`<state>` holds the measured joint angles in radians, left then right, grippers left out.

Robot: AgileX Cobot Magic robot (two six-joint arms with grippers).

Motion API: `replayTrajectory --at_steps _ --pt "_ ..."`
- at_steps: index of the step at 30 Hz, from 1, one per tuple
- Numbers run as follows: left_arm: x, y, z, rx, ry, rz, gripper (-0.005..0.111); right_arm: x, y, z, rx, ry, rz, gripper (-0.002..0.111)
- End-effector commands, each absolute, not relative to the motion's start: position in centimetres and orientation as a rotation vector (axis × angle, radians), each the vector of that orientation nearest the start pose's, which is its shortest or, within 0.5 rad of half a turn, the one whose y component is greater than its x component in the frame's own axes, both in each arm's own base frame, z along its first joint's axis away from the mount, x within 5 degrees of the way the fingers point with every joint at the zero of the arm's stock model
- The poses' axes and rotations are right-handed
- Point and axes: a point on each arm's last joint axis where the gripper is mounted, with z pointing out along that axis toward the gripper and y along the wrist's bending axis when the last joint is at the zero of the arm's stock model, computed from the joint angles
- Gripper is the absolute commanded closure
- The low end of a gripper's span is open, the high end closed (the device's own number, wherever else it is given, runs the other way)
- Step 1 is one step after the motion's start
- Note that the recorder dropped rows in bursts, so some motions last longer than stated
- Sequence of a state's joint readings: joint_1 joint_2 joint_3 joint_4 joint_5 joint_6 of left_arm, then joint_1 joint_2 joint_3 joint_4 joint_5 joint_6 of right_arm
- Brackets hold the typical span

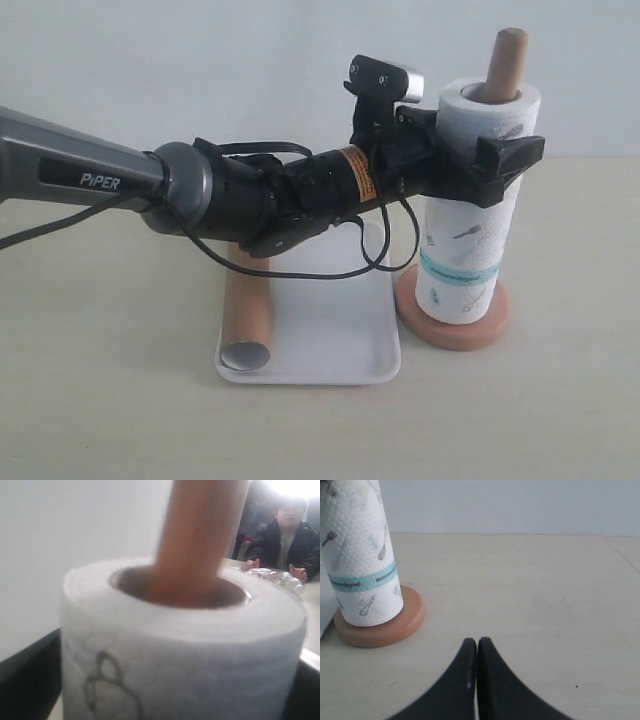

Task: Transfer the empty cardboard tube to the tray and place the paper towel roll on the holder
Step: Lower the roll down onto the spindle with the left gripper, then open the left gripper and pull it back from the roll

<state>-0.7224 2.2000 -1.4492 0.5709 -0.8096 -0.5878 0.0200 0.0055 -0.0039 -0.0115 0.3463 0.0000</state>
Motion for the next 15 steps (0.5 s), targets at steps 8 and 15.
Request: replayTrajectory --at_steps 8,15 --pt "34.80 -34.82 20.41 0.749 1.356 -1.000 0.015 5.37 0.09 18.30 -0.027 1.818 0.006 0.109" --pt "34.27 -34.38 20.84 0.973 1.266 -0.950 0.015 5.37 0.09 18.30 -0.027 1.818 0.006 0.109"
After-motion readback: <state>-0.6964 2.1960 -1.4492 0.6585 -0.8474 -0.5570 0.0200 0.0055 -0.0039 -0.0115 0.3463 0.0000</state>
